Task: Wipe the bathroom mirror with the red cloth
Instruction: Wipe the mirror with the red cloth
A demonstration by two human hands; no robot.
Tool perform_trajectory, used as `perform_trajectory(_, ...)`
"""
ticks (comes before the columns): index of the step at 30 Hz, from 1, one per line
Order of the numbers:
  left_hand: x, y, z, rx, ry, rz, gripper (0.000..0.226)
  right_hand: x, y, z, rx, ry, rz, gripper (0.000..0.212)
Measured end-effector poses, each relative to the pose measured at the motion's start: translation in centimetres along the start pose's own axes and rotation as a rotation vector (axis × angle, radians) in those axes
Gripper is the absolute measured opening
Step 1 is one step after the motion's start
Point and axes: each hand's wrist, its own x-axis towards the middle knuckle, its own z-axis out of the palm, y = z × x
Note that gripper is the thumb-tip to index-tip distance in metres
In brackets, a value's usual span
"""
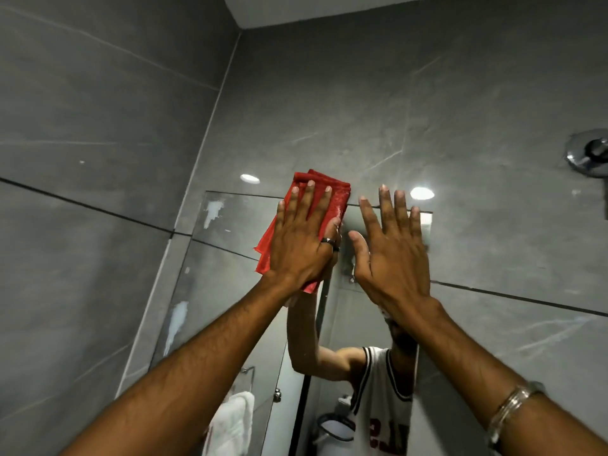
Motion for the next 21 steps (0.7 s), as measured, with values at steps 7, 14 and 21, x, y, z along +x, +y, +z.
perform_trajectory(7, -0.1, -5.9, -1.5, 0.004, -0.024, -0.061, 0.071, 2.7, -5.0, 4.3, -0.014, 0.02, -0.057, 0.076)
perform_trajectory(14, 0.4, -13.7, -2.4, -0.015, 0.009, -0.215, 0.07, 3.9, -7.6, 6.4, 0.002, 0.041, -0.087, 0.075)
perform_trajectory(21, 1.2, -17.7, -2.8, -0.084, 0.047, -0.382, 0.061, 3.4, -9.7, 7.2, 0.022, 0.03, -0.137, 0.074)
